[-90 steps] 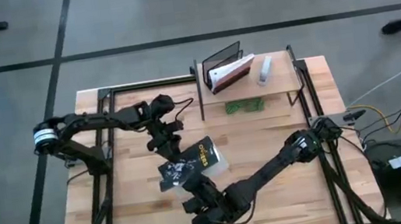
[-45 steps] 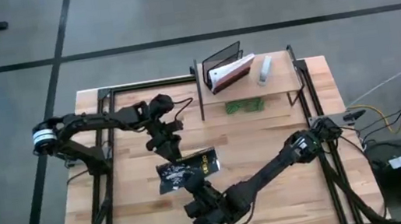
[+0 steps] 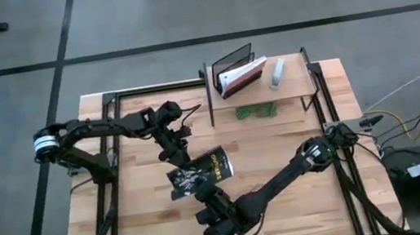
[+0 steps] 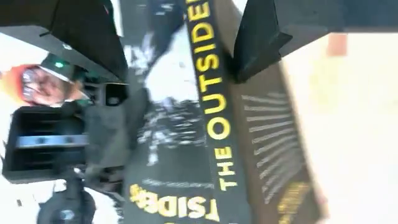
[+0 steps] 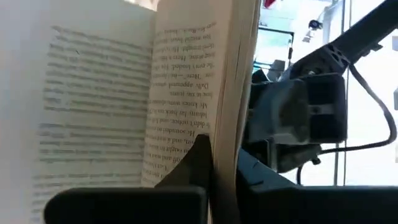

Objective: Stock shelves
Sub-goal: Put the black book into the black desk organizer on the shelf

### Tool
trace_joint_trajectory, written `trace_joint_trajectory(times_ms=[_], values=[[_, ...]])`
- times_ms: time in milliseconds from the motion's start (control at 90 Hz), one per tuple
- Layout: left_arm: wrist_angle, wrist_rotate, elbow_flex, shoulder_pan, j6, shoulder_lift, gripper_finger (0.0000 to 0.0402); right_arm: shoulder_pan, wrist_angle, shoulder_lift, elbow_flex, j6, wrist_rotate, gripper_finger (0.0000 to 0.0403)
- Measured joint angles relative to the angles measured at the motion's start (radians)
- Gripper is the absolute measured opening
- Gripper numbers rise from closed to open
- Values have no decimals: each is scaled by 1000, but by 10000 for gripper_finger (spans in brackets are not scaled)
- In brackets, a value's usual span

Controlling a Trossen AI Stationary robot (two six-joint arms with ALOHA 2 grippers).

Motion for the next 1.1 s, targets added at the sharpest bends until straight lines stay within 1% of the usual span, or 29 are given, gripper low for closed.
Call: trace_joint_trajectory(times_ms=[111, 178, 389, 444, 544, 578, 700, 767, 867, 978, 1056, 1100], values=[[-63, -89, -15, -1, 68, 0, 272, -1, 14, 0, 0, 13, -2, 0], [-80, -131, -29, -2, 97, 0, 272, -3, 11, 0, -6, 64, -11, 0], [-51, -162, -122, -17, 91, 0, 272, -8, 10, 7, -41, 130, -38, 0], [-36, -198, -145, -22, 82, 1, 272, -8, 8, 9, -48, 145, -64, 0], [4, -263, -186, -28, 60, 1, 272, -8, 46, 19, -63, 183, -143, 0], [13, -266, -196, -28, 57, 1, 272, -8, 53, 22, -66, 186, -157, 0], [83, -266, -234, -33, 20, 2, 272, -8, 87, 41, -80, 175, -157, 0], [92, -267, -247, -38, 4, 2, 272, -8, 85, 53, -84, 175, -165, 0], [104, -270, -254, -52, 2, 2, 272, -8, 101, 78, -84, 183, -205, 0], [104, -323, -255, -57, 4, 2, 272, -7, 113, 108, -85, 183, -251, 0], [99, -360, -255, -53, 8, 2, 272, -2, 113, 123, -85, 177, -258, 0], [91, -360, -255, -47, 16, 2, 272, 0, 113, 127, -85, 161, -254, 0]])
